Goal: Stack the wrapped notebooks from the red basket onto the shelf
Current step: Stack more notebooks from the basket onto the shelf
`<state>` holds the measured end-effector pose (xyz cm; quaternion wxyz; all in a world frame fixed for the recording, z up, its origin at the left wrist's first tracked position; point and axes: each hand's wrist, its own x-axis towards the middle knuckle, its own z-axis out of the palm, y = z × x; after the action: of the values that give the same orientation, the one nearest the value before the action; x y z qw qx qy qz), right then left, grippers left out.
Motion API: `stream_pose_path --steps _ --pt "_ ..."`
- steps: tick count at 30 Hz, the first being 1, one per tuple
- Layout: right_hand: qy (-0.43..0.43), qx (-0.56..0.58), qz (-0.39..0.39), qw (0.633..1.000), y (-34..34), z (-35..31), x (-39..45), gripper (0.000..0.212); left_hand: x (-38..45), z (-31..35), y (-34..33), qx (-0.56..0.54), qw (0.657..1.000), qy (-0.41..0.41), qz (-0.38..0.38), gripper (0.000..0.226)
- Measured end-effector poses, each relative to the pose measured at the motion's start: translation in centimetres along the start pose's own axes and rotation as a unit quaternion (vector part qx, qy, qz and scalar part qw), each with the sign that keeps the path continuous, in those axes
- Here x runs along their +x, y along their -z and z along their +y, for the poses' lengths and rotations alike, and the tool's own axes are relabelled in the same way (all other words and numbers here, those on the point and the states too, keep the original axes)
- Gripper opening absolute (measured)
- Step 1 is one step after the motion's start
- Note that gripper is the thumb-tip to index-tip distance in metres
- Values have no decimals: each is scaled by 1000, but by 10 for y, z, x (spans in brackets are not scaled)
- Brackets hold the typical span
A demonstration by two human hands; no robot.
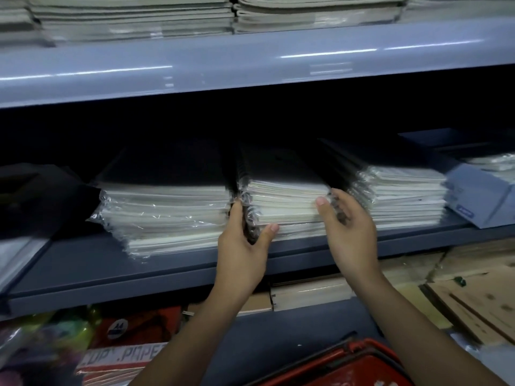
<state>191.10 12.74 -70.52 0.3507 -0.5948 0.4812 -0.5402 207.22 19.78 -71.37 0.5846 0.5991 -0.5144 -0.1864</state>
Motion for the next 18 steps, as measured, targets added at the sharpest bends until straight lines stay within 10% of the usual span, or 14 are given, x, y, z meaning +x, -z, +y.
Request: stream_pose_path --steps 6,12,18 --pt "5 5 25 1000 4 1 -5 40 8 -1 0 -13 1000 11 -14 61" --pt "6 -44 -57 997 11 4 -17 84 2 8 -7 9 1000 21 -21 69" --pt "32 -58 -46 997 12 10 -7 65 -5 13 -21 40 998 33 20 71"
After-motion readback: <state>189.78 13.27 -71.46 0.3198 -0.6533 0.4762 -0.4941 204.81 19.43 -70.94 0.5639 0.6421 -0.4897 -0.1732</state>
